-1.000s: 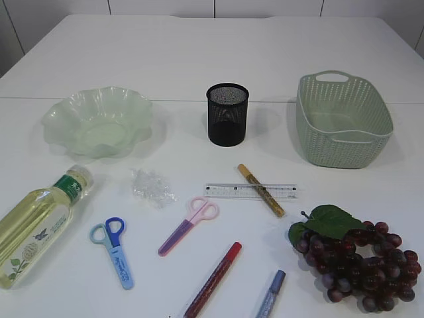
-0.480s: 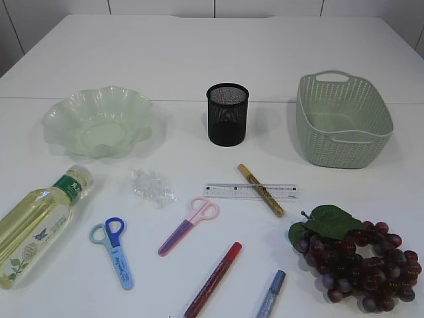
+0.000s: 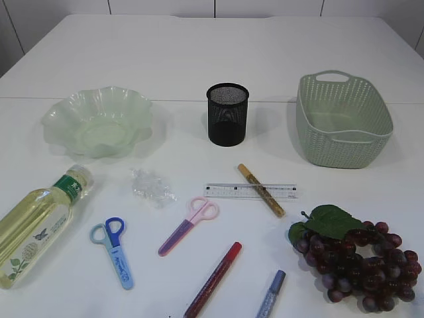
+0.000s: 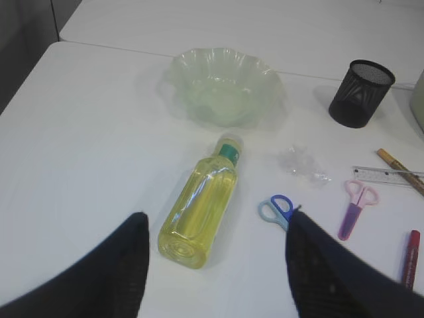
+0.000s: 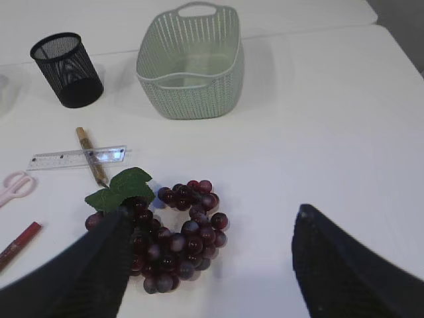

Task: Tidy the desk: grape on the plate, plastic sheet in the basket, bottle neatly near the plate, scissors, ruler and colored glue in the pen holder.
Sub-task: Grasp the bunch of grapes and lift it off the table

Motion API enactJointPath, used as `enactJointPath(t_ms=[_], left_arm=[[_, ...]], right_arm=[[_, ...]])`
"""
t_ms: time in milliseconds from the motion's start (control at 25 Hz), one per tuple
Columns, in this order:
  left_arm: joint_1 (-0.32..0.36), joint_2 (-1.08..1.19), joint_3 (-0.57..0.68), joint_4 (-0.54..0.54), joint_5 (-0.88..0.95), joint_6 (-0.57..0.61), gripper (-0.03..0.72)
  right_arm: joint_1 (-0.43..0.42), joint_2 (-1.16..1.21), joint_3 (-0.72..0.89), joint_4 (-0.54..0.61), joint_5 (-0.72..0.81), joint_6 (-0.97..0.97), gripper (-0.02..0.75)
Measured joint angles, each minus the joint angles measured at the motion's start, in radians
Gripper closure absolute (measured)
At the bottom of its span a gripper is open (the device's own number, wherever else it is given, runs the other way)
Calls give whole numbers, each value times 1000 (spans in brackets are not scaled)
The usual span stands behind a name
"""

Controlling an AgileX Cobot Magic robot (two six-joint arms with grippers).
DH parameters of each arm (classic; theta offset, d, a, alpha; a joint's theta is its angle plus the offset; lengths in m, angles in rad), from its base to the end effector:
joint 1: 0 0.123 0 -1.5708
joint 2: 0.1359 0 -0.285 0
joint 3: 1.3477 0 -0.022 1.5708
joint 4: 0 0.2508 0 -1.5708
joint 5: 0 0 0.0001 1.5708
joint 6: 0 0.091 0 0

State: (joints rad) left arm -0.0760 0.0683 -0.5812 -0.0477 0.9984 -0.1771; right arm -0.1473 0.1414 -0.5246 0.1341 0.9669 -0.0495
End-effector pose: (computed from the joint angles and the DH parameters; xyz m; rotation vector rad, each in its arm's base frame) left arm -0.0010 -0.0036 0.3053 -0.0990 1.9724 -0.2216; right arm 0.0204 0.0071 0.2915 0.1114 2.0570 0.0393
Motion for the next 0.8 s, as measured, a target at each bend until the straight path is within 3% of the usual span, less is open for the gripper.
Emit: enactJointPath(t_ms=[200,360,560,800], left_arm=[[0,191,-2,37,-90,0,225],[0,384,-2,76,-202,0,232],[-48,572,-2,67,-235,0,232],[-125,752,-2,-2,-228,13,235]], right_arm=[[0,237,0,47,-135,-10,155],[0,432,-7,166,-199,-61,155],[27,613,-70,231,-180,-220,155],[110,799,-201,201,-79,-300,155]])
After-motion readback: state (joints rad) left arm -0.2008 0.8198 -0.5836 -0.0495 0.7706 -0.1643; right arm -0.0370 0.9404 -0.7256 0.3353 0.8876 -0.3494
